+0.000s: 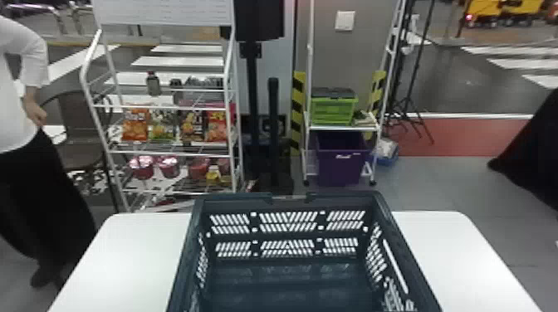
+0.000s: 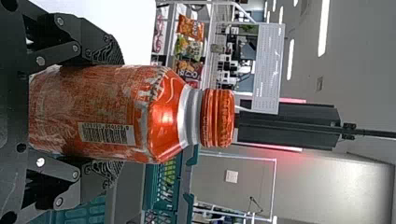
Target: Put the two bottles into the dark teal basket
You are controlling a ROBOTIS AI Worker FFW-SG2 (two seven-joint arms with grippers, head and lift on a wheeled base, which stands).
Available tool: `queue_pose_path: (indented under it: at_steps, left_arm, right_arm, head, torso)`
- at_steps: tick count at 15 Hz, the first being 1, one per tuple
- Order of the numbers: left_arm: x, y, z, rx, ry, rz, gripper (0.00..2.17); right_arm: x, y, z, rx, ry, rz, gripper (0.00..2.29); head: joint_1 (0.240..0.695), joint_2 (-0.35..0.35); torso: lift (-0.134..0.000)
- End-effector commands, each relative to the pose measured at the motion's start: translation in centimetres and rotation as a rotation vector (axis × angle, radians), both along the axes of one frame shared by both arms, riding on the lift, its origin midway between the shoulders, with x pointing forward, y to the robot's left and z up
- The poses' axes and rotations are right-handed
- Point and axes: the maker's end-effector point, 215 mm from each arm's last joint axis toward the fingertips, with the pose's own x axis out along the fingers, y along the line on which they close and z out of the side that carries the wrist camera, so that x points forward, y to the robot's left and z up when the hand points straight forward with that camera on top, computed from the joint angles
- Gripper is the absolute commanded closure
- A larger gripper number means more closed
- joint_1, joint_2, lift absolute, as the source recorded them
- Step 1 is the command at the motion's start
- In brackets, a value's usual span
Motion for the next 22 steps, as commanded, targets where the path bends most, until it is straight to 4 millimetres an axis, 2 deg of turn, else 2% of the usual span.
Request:
queue_pose_path:
  at_steps: [1,10,14,17,22]
  left_arm:
    - [0.0,0.0,0.1,0.001,-0.002,-0.001,2.15]
    - [0.1,0.1,0.0,0.003,-0.003,-0.003,2.15]
    - [-0.1,0.1,-0.1,0.006,0.003,-0.007,2.15]
    - [-0.7,0.2,0.0,0.005,0.000,-0.012,2.15]
    - [-1.0,-0.1,0.5,0.002,-0.008,-0.028,2.15]
  right_arm:
    - [0.1,0.0,0.2,0.001,-0.006,-0.001,2.13]
    - [0.4,0.0,1.1,0.002,-0.023,-0.001,2.13]
    - [1.7,0.0,5.2,0.001,-0.086,-0.001,2.13]
    - [3.5,-0.1,8.7,0.007,-0.132,-0.003,2.13]
    - [7.5,0.1,9.7,0.011,-0.068,-0.008,2.13]
  head:
    - [0.499,0.000]
    - [0.499,0.000]
    - [0.499,0.000]
    - [0.499,0.000]
    - [0.499,0.000]
  torso:
    - [0.000]
    - [0.000]
    - [0.000]
    - [0.000]
    - [0.000]
